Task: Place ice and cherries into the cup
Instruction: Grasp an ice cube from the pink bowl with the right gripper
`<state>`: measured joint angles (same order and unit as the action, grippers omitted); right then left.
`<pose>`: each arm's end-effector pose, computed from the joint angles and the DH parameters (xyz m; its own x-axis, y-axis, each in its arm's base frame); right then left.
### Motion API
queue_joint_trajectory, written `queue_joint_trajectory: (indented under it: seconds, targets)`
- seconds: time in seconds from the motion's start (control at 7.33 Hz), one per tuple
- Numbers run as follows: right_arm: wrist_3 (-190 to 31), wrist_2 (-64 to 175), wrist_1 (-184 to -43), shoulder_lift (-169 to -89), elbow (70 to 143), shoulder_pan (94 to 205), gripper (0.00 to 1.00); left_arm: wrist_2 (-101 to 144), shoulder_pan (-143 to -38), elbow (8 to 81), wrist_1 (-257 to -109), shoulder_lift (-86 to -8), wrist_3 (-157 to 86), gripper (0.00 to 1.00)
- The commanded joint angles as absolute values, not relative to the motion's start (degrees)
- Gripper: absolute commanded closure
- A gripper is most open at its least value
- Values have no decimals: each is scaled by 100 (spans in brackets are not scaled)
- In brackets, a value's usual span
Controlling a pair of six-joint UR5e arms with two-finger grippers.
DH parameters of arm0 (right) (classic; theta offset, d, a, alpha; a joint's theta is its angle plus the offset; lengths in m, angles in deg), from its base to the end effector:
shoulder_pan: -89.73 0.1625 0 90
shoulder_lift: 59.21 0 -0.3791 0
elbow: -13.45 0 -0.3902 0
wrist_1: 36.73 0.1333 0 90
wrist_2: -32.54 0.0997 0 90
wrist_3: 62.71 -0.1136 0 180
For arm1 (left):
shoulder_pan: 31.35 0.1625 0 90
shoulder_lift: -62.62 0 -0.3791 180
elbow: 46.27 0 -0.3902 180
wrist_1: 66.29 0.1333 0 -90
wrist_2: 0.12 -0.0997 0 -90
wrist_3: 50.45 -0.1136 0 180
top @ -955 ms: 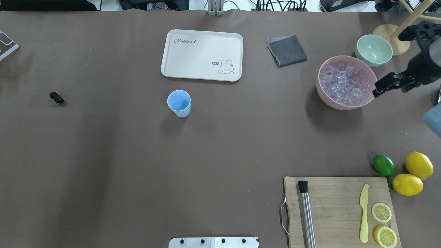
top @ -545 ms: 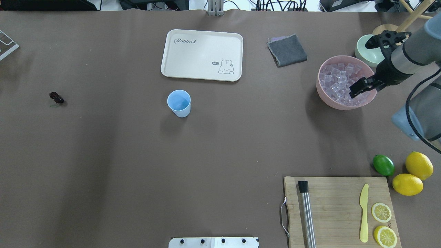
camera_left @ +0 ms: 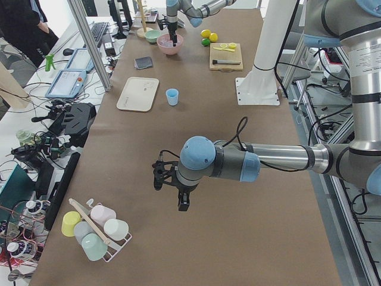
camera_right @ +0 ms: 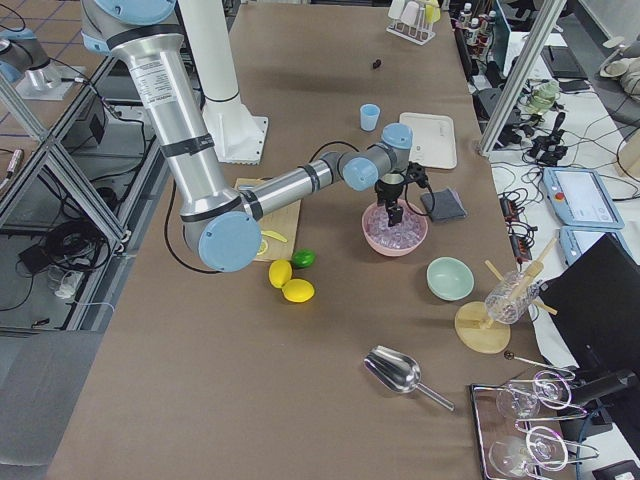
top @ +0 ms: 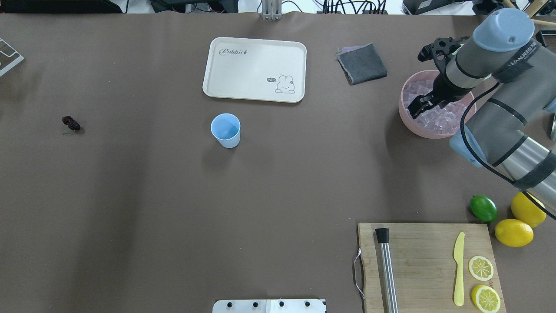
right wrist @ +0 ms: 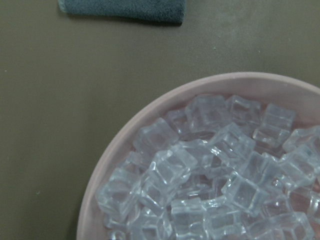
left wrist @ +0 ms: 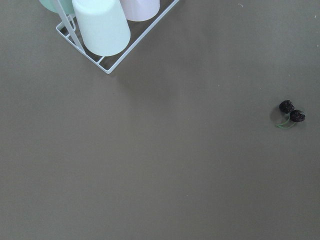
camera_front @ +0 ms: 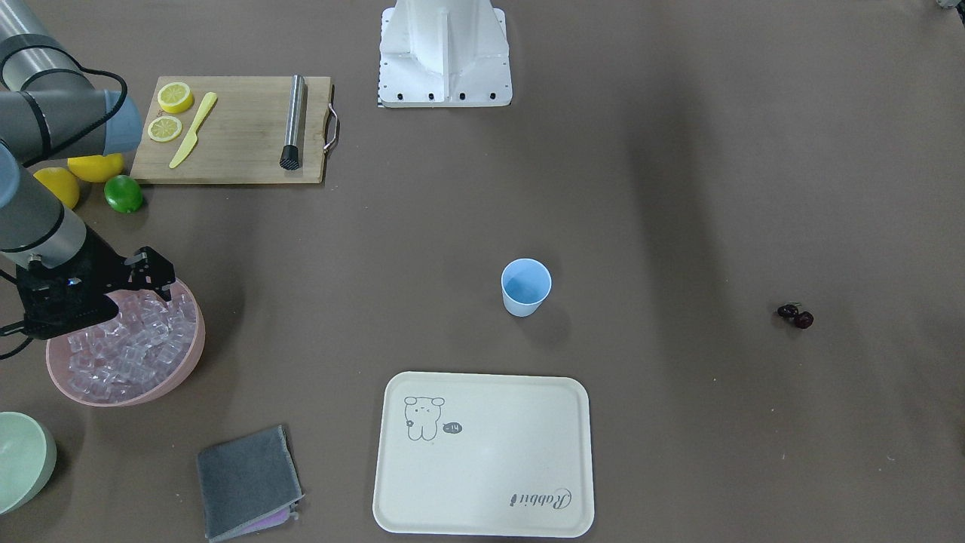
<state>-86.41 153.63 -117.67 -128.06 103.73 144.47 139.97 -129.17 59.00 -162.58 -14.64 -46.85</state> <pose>-0.3058 -0.5618 0.4067 0.7017 -0.3657 0.6114 0.2352 0.9290 0.2857 -0.1023 -0.4058 0.5718 0.6419 -0.0323 -0.7661 0.1751 0.9789 0.1054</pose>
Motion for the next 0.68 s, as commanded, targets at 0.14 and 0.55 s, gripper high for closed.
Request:
queue_joint_trajectory:
  seconds: [0.14,0.55]
  targets:
    - [-8117,15330,-11767,-12794,10275,14475,43,14093,-12943,5903,-16262,-1455,-4685,2]
    - [-8108,15365,-11767,-12891,10292,14484,47,14147,-12961,5929,-16262,-1455,-4685,2]
